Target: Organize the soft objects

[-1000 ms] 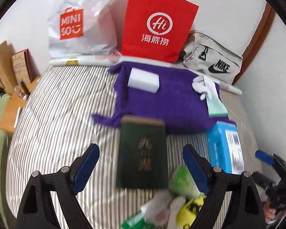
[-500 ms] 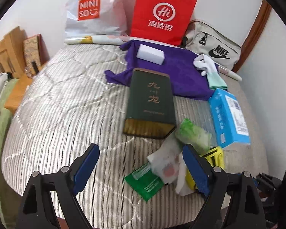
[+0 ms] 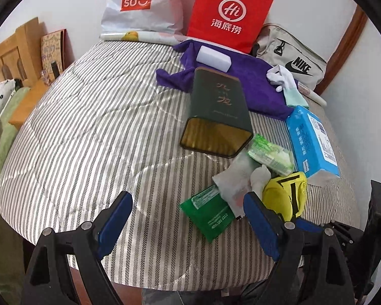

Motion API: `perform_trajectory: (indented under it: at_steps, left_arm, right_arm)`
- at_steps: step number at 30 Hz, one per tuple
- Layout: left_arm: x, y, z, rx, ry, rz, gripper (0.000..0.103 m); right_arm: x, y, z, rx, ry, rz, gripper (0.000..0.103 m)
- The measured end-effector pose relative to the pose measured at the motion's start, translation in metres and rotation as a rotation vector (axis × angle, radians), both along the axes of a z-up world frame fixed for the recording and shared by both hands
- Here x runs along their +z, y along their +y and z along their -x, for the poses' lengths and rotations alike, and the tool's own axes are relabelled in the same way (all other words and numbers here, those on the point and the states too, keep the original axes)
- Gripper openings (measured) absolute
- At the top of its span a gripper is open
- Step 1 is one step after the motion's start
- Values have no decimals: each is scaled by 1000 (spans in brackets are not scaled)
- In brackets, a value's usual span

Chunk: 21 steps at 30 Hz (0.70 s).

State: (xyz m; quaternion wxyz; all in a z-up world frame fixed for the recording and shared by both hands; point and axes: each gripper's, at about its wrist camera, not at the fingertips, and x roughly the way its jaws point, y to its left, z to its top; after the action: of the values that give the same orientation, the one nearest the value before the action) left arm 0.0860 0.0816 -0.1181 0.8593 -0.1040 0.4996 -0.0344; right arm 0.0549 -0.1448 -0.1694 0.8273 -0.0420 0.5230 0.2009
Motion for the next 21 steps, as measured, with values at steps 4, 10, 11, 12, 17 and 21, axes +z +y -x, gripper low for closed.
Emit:
perform_trajectory:
  at_steps: [4,10,11,12,17,21]
  left_arm:
    - [-3,-3,0,-16,3,-1,88]
    - [-7,-16,0,-70,-5,-6,88]
    - [-9,-20,-1,-83,-4,-14,88]
    - [-10,-22,-1,-90,-3,-19,88]
    - [-17,-37,-5,-134,4,-3,88]
    - [-12,-64,-14,-199,-34,9,88]
  right_arm:
    - [15,-15,2,-27,-29,-66,21]
    - [37,-43,6,-74,-87,-93,21]
    - [38,-49,7,-86,-93,-91,21]
    - [39,-56,7,-98,-98,-87,21]
    - [30,-86,6,-164,-94,-51,21]
    - [14,-103,3,-196,-70,-32,21]
